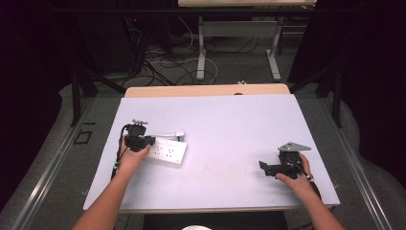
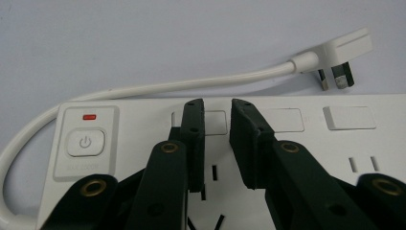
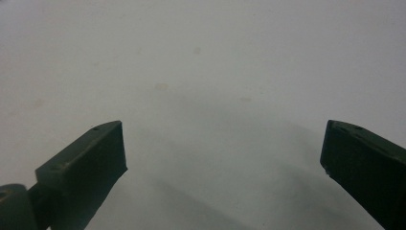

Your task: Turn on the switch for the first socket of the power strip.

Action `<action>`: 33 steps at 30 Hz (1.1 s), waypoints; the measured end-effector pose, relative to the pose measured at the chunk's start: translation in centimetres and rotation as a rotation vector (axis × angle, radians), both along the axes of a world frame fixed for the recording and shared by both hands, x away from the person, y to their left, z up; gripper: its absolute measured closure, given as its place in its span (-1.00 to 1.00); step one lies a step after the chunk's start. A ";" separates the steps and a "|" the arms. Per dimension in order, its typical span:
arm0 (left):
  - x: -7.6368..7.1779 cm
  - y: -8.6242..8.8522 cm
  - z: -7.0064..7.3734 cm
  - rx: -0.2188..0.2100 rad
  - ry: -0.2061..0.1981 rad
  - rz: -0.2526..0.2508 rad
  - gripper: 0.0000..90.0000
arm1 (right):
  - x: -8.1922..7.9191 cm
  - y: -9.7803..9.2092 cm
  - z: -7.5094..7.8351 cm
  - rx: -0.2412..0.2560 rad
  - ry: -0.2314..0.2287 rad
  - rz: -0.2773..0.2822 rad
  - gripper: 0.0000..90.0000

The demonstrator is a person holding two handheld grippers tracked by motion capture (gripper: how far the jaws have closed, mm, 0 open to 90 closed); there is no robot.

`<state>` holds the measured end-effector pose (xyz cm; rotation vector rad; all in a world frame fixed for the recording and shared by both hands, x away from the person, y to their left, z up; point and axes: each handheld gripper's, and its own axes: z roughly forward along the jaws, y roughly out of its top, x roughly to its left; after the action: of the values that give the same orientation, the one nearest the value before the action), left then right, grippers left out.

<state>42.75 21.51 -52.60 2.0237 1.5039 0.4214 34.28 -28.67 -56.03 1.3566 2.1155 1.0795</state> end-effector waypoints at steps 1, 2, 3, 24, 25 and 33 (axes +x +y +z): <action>0.0 0.0 0.0 -0.004 0.000 0.006 0.73 | 0.0 0.0 0.0 -0.001 0.000 0.000 -0.98; 0.1 0.1 0.0 -0.011 0.003 0.003 0.74 | 0.0 0.0 0.0 -0.004 0.000 -0.001 -0.98; 0.1 0.2 0.0 -0.009 0.000 0.007 0.76 | 0.0 0.0 0.0 0.000 0.001 -0.003 -0.98; 0.8 1.3 0.2 -0.025 -0.005 0.070 0.99 | 0.1 0.1 -0.1 0.001 0.002 -0.003 -0.98; 0.9 1.5 0.2 -0.029 0.003 0.078 0.99 | 0.1 0.1 -0.1 0.001 0.003 -0.003 -0.98; 1.2 1.8 0.0 -0.040 0.003 0.097 0.99 | 0.1 0.1 -0.1 0.002 0.003 -0.003 -0.98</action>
<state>43.97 23.29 -52.60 1.9271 1.6044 0.4230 34.39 -28.54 -56.09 1.3629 2.1148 1.0792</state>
